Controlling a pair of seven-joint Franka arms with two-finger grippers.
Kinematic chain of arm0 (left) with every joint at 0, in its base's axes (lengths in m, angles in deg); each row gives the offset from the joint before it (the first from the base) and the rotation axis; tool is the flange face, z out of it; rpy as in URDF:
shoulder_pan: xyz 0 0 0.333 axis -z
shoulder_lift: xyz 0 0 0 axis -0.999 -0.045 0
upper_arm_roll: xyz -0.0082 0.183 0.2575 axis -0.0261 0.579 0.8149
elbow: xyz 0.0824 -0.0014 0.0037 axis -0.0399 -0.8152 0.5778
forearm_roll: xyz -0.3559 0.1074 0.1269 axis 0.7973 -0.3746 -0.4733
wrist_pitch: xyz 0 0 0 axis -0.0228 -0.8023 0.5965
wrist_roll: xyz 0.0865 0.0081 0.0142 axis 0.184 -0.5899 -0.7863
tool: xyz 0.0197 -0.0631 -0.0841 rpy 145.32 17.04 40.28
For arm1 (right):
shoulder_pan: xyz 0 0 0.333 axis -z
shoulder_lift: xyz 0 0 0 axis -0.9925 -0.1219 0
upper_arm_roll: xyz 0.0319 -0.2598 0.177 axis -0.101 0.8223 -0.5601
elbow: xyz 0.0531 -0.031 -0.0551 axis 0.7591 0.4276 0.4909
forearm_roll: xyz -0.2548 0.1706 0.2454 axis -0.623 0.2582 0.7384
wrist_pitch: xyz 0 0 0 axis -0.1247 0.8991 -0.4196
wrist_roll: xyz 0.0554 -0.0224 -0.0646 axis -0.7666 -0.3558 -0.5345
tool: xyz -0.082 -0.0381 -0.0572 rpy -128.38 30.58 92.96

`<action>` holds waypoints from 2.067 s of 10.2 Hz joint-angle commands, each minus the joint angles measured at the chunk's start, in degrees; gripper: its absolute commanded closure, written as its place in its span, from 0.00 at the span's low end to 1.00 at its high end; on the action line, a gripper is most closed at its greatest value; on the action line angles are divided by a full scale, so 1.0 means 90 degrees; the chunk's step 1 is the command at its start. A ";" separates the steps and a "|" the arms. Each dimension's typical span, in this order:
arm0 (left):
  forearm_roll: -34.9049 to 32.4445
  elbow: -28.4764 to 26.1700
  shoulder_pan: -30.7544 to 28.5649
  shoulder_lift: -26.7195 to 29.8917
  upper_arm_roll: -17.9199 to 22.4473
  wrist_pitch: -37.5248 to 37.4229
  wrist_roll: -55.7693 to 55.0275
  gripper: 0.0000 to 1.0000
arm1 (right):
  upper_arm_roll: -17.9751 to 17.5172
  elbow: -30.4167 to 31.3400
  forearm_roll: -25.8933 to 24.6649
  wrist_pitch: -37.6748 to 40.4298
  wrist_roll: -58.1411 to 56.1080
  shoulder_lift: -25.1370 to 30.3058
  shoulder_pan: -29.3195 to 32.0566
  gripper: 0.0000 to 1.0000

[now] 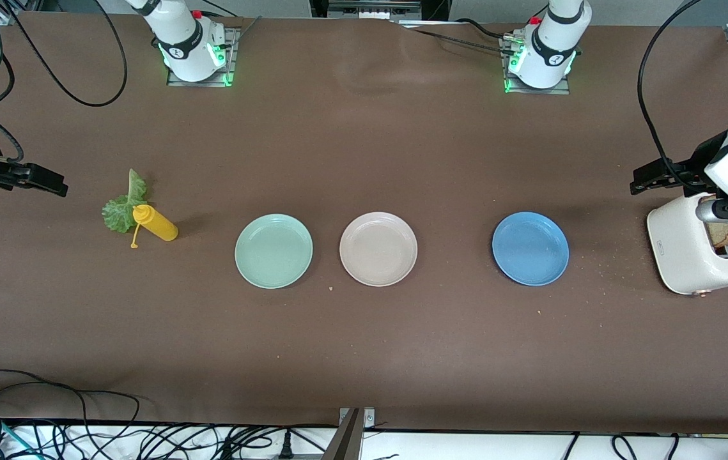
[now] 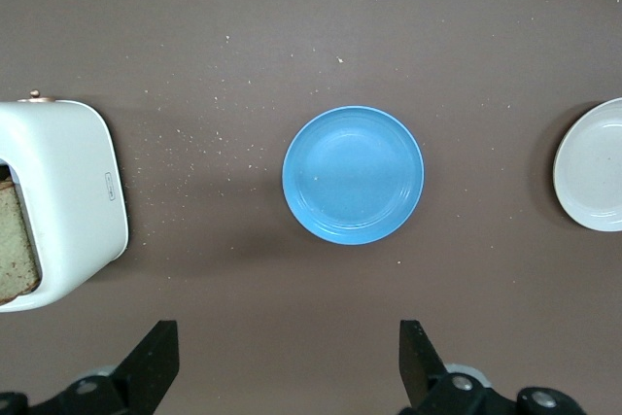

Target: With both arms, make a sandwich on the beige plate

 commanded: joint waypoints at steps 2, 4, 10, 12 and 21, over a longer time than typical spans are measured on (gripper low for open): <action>0.0055 0.0061 -0.0057 0.0033 -0.0027 -0.0132 0.0131 0.00 | -0.0080 -0.0092 0.0046 0.0059 0.0060 -0.0032 0.0073 0.00; 0.0055 0.0061 -0.0057 0.0033 -0.0027 -0.0132 0.0131 0.00 | -0.0080 -0.0092 0.0037 0.0029 0.0041 -0.0071 0.0073 0.00; 0.0055 0.0061 -0.0057 0.0033 -0.0027 -0.0152 0.0131 0.00 | -0.0060 -0.0092 0.0046 0.0058 -0.0067 -0.0081 0.0122 0.00; 0.0055 0.0061 -0.0057 0.0033 -0.0027 -0.0152 0.0131 0.00 | -0.0051 -0.0092 0.0046 0.0088 -0.0067 -0.0081 0.0122 0.00; 0.0055 0.0081 -0.0057 0.0033 -0.0027 -0.0152 0.0131 0.00 | -0.0051 -0.0082 0.0046 0.0088 -0.0038 -0.0081 0.0122 0.00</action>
